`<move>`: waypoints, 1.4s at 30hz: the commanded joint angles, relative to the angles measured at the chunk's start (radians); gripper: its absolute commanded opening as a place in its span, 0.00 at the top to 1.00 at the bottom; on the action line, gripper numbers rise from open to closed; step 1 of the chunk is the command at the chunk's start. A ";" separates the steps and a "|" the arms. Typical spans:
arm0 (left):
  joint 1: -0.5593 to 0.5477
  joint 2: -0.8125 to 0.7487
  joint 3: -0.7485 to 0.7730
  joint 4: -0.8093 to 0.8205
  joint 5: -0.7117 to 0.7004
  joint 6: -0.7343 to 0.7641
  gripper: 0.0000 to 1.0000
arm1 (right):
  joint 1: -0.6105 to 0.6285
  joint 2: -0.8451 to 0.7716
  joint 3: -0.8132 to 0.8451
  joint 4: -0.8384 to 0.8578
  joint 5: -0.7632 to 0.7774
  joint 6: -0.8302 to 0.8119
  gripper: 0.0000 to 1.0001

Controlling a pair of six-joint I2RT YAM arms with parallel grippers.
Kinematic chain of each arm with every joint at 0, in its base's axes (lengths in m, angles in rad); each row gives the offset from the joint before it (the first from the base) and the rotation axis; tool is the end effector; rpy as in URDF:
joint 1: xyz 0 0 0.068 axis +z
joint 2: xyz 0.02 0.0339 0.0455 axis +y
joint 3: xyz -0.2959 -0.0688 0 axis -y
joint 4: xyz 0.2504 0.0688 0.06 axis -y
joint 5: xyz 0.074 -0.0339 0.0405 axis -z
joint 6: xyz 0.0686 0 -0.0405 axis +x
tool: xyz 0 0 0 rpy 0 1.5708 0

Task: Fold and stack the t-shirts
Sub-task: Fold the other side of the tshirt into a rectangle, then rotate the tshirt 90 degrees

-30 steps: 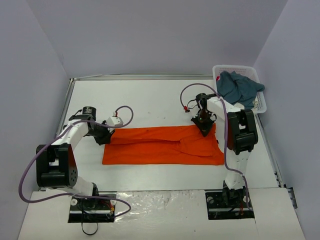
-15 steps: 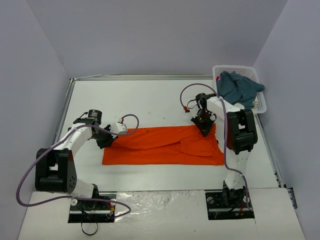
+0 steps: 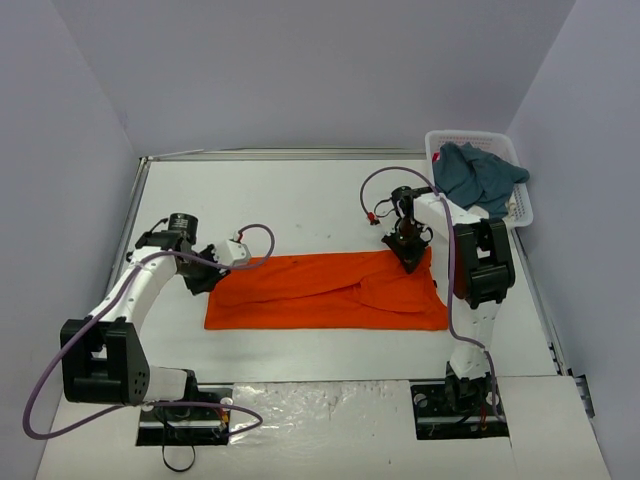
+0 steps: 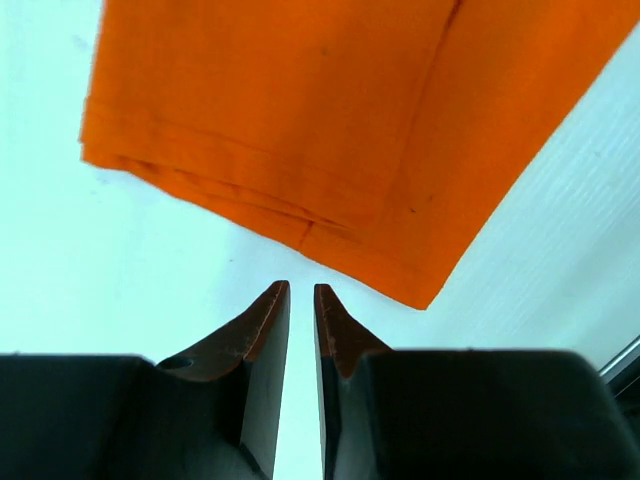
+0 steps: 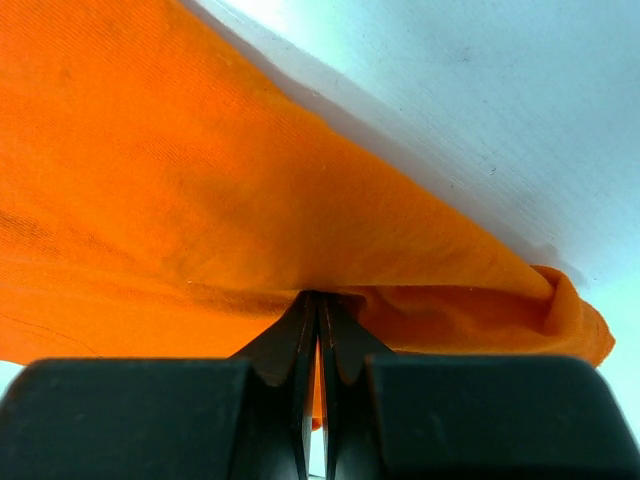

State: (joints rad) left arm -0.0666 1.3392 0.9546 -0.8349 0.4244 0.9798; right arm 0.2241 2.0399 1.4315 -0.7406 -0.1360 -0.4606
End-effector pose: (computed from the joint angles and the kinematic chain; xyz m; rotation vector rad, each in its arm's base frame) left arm 0.2512 -0.0451 0.2350 1.4000 2.2261 -0.3025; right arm 0.4121 0.1035 0.1451 -0.9947 2.7257 0.1581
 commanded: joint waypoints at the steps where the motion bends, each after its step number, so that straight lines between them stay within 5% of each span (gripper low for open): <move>1: -0.006 -0.025 0.090 0.000 -0.006 -0.130 0.85 | 0.000 0.002 -0.016 -0.054 -0.005 -0.012 1.00; 9: -0.018 0.124 0.196 0.089 0.095 -0.358 0.97 | 0.000 -0.124 -0.020 -0.068 -0.028 -0.015 1.00; 21: -0.114 0.255 0.182 0.178 -0.016 -0.428 0.98 | 0.001 -0.285 -0.111 -0.108 -0.059 -0.026 1.00; 34: -0.174 0.429 0.252 0.218 -0.233 -0.523 0.98 | 0.000 -0.190 -0.213 -0.074 -0.022 -0.047 1.00; 42: -0.193 0.468 0.243 0.192 -0.292 -0.510 0.98 | -0.008 -0.040 -0.091 -0.056 -0.007 -0.053 1.00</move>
State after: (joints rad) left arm -0.2539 1.8061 1.1835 -0.6201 0.1810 0.4709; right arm 0.2230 1.9484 1.2606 -0.7849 -0.1650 -0.4999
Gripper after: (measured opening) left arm 0.027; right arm 0.001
